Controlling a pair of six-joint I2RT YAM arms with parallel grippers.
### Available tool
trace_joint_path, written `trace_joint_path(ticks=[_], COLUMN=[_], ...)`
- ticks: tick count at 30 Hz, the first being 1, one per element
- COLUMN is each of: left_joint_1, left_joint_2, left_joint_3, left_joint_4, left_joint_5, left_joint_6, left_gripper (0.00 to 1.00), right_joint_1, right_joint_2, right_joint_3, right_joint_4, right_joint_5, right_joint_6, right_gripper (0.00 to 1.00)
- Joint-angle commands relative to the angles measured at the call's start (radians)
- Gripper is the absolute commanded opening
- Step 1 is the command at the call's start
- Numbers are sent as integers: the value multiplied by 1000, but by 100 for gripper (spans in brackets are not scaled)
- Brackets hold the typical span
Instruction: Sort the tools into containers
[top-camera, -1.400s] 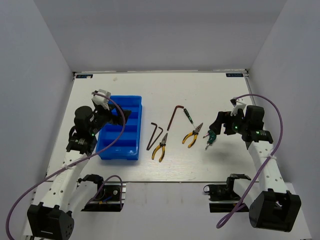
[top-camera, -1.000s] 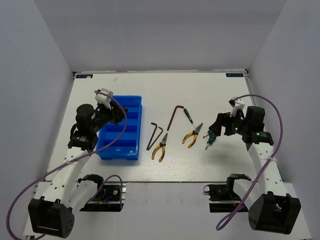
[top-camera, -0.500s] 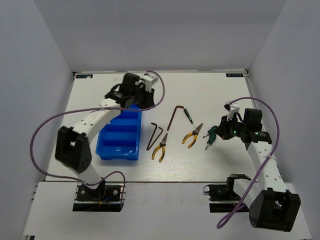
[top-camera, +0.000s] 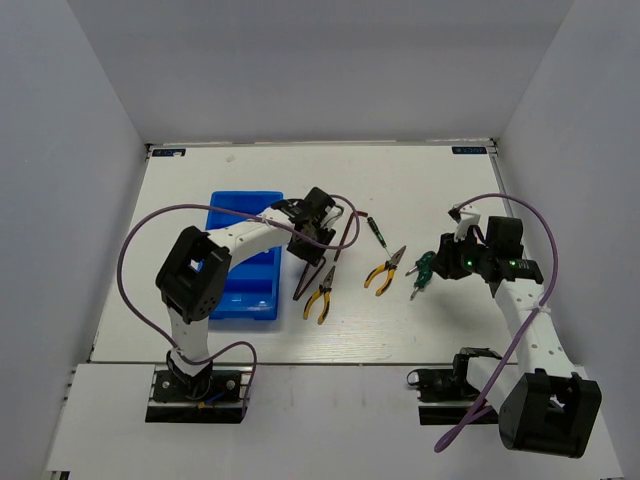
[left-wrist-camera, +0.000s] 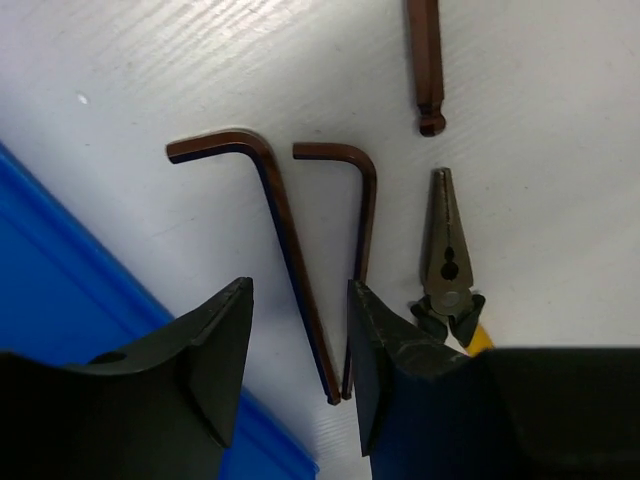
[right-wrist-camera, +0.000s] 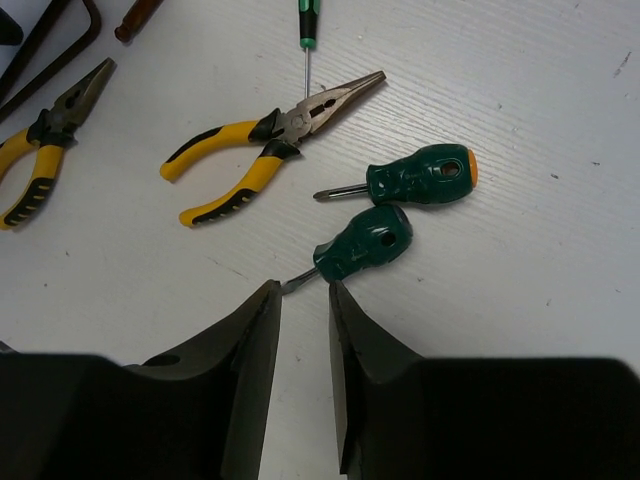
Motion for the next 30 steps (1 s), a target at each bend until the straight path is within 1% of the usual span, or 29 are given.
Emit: trace_joint_path(ticks=[1, 6, 8, 14, 18, 19, 21, 27, 30], left_joint_1=[-10, -20, -30, -39, -39, -39, -39, -20, -20], left_joint_2=[-32, 22, 31, 68, 106, 120, 132, 141, 164], left_joint_3=[24, 35, 35, 67, 77, 77, 77, 58, 58], left_joint_4=[8, 8, 8, 8, -2, -11, -11, -11, -22], left_joint_5=[-67, -105, -128, -117, -151, -151, -151, -142, -117], left_joint_6=[-30, -41, -51, -51, -51, -61, -61, -61, -61], left_gripper=[53, 45, 45, 44, 44, 41, 38, 36, 26], right_joint_1=[4, 1, 1, 2, 1, -1, 1, -1, 1], right_joint_2=[-4, -13, -18, -16, -27, -27, -30, -43, -53], right_joint_3=[47, 50, 50, 55, 53, 55, 53, 55, 53], right_joint_4=[-7, -12, -14, -17, -18, -18, -17, -18, -17], right_joint_5=[6, 23, 20, 27, 27, 31, 32, 34, 34], right_joint_6=[-3, 1, 1, 0, 3, 4, 3, 4, 6], right_gripper=[33, 33, 33, 33, 33, 33, 33, 33, 33])
